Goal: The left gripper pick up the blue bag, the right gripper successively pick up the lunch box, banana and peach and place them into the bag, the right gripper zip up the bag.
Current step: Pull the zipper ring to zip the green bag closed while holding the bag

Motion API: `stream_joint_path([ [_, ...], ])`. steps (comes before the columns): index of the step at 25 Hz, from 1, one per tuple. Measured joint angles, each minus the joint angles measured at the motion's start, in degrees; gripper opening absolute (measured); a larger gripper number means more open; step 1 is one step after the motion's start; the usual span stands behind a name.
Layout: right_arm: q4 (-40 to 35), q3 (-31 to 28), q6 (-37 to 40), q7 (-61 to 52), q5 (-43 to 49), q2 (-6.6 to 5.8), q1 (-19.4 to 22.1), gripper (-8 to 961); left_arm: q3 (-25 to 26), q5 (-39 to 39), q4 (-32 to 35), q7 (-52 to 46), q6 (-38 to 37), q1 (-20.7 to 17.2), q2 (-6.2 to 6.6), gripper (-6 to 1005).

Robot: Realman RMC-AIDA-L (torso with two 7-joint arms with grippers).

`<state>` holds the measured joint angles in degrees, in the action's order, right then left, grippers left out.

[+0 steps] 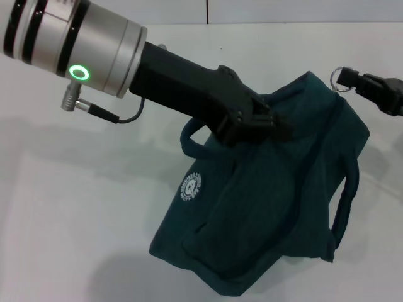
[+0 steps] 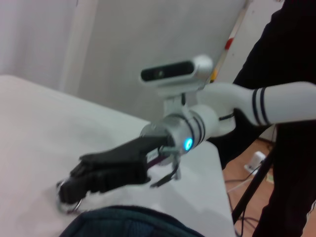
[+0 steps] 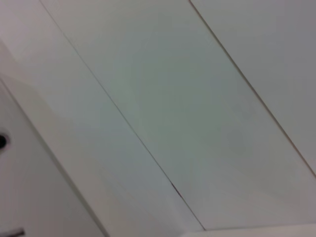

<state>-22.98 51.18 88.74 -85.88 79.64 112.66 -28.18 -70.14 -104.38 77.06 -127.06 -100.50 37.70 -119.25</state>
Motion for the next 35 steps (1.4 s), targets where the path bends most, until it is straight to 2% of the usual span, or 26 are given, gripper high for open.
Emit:
stream_joint_path([
  [13, 0.0, 1.3, -4.3, 0.0, 1.7, 0.88, 0.0, 65, 0.7, 4.6, -0.4, 1.8, 0.0, 0.0, -0.05, 36],
  [19, 0.7, 1.6, -5.3, -0.1, 1.7, 1.12, -0.1, 66, 3.2, 7.4, -4.1, 4.1, 0.1, 0.0, -0.09, 36],
  [30, 0.7, 0.8, -5.2, 0.0, 1.1, 1.44, 0.5, 67, 4.2, 7.4, -7.8, 6.6, 1.5, -0.5, 0.02, 36],
  [35, -0.1, -0.6, -3.5, 0.4, 0.4, 1.25, 1.6, 68, 5.6, 4.9, -11.0, 8.0, 3.8, -0.4, 0.04, 36],
])
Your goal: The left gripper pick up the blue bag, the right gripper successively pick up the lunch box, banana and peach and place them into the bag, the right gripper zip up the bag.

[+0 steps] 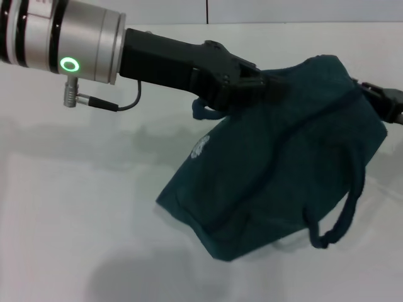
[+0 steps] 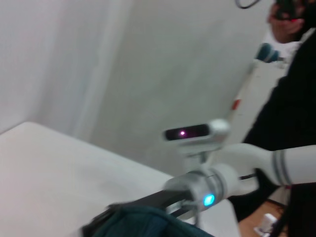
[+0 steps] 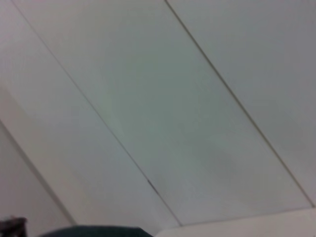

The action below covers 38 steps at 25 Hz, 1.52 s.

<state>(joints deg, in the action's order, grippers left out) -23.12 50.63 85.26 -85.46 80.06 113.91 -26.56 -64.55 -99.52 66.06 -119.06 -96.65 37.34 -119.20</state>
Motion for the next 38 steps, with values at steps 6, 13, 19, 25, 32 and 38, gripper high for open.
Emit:
stream_joint_path([
  [6, -0.5, -5.5, 2.8, 1.9, 0.0, 0.21, 2.7, 275, 0.2, -1.8, -5.3, 2.2, 6.0, 0.6, -0.04, 36],
  [13, -0.6, -9.2, 4.7, 2.7, -0.1, -0.2, 5.4, 570, -0.2, -3.6, -9.4, 3.6, 13.9, 1.0, -0.2, 32],
  [19, -0.6, -9.6, 5.3, 2.8, -0.2, -0.28, 5.8, 767, 0.0, -3.4, -10.3, 3.8, 15.8, 0.1, -0.26, 62],
  [25, -1.0, -9.7, 6.1, 4.1, -0.2, -0.43, 5.8, 881, 3.3, -2.5, -9.2, 7.0, 16.1, -1.3, -0.32, 220],
  [32, -6.1, -9.7, 7.8, 4.1, -0.1, -0.69, 6.0, 877, 9.4, -0.6, -2.5, 12.9, 15.7, -5.1, -0.2, 552],
  [38, -12.8, -9.4, 14.5, 4.3, 0.8, -1.96, 6.4, 875, 9.3, 2.4, 7.8, 15.0, 12.6, -11.6, -0.13, 675],
])
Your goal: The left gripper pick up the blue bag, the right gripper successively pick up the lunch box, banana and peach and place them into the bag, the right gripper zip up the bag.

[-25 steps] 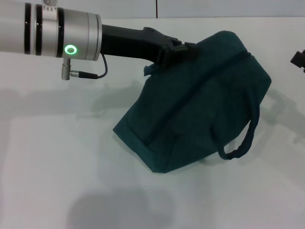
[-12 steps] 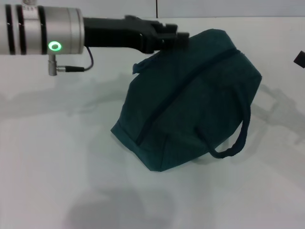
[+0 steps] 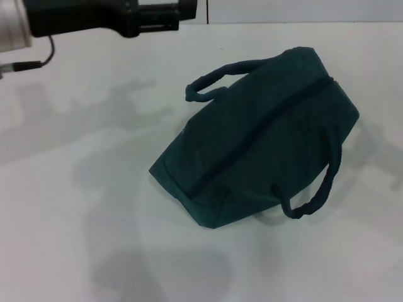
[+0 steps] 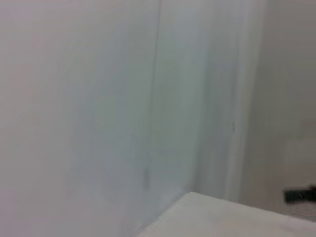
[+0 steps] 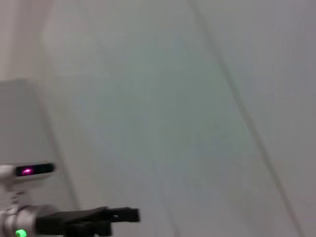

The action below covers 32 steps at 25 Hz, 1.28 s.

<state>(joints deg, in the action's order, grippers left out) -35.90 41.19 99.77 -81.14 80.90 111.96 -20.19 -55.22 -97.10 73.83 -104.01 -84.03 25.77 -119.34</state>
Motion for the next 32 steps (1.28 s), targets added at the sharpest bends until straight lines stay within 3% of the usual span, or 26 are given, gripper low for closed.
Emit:
stream_joint_path([
  [6, -6.6, -0.1, 12.4, 3.2, 4.1, -0.54, 2.3, 874, -0.2, 0.6, 6.9, 2.7, -12.1, -6.8, -0.12, 796],
  [9, -7.5, -0.1, 16.6, 5.9, 8.2, -0.18, 3.9, 874, -1.4, 0.7, 8.7, 6.3, -16.6, -12.4, -0.28, 817],
  [11, -7.2, 0.0, 17.5, 8.0, 11.0, 0.22, 4.8, 873, -2.3, 0.7, 8.3, 9.1, -16.9, -15.6, -0.31, 819],
  [15, -5.8, 0.1, 16.6, 13.6, 17.1, 2.41, 7.1, 873, -2.1, 0.7, 2.2, 17.3, -16.2, -20.4, -0.42, 822],
  [19, 1.2, 0.2, 13.0, 19.1, 19.6, 2.71, 7.6, 872, 0.7, 0.6, -8.1, 25.6, -15.5, -21.5, -0.33, 824],
  [20, 1.2, 0.2, 13.0, 19.1, 19.6, 2.71, 7.6, 872, 0.7, 0.6, -8.1, 25.6, -15.5, -21.5, -0.33, 825],
  [21, 4.0, 0.2, 10.9, 21.4, 20.8, 2.61, 7.5, 872, 3.0, 0.4, -13.5, 30.0, -15.4, -21.4, -0.31, 825],
  [24, 8.6, 0.3, 6.9, 26.4, 23.6, 2.75, 7.3, 872, 6.0, 0.2, -20.1, 34.8, -15.3, -21.2, -0.13, 825],
  [32, 14.4, 0.4, 1.4, 30.2, 24.5, 2.81, 6.5, 871, 9.1, -2.5, -26.3, 39.4, -15.1, -21.2, 0.06, 824],
])
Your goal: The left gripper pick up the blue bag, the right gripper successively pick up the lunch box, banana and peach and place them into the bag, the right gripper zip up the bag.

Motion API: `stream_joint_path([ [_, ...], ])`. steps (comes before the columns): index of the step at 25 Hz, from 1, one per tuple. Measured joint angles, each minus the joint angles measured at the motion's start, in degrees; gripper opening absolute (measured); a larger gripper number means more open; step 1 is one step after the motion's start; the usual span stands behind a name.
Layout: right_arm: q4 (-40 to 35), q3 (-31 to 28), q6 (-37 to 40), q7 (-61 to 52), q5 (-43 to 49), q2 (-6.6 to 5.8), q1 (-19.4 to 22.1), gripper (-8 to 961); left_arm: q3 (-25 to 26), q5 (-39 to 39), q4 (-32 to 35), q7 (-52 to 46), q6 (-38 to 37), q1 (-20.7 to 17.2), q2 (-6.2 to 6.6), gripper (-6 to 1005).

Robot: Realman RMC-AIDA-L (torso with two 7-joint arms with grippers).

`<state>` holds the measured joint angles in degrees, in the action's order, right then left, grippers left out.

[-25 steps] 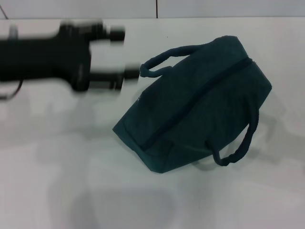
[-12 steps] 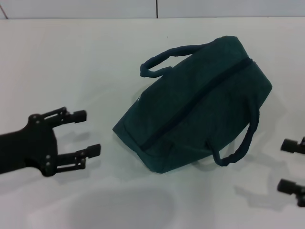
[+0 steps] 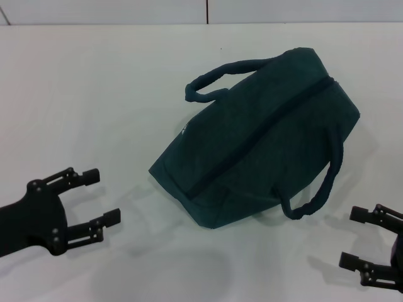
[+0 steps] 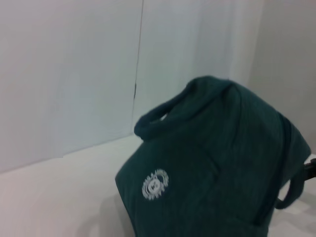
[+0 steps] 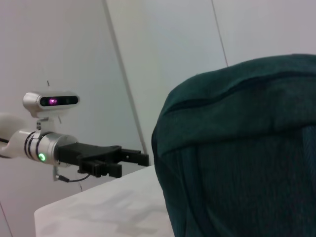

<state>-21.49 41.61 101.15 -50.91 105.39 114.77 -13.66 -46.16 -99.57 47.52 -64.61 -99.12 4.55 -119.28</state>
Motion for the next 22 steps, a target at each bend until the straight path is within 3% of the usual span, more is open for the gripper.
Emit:
stream_joint_path([
  [13, 6.0, -0.4, -1.0, 0.7, -0.6, 0.75, -4.4, 869, 0.3, 0.0, -1.4, 2.0, -0.7, -1.4, -0.08, 824],
  [22, 6.5, -0.6, -1.1, 0.9, -0.7, 0.75, -4.7, 869, 0.3, 0.1, -1.5, 2.2, -1.5, -1.5, -0.07, 821],
])
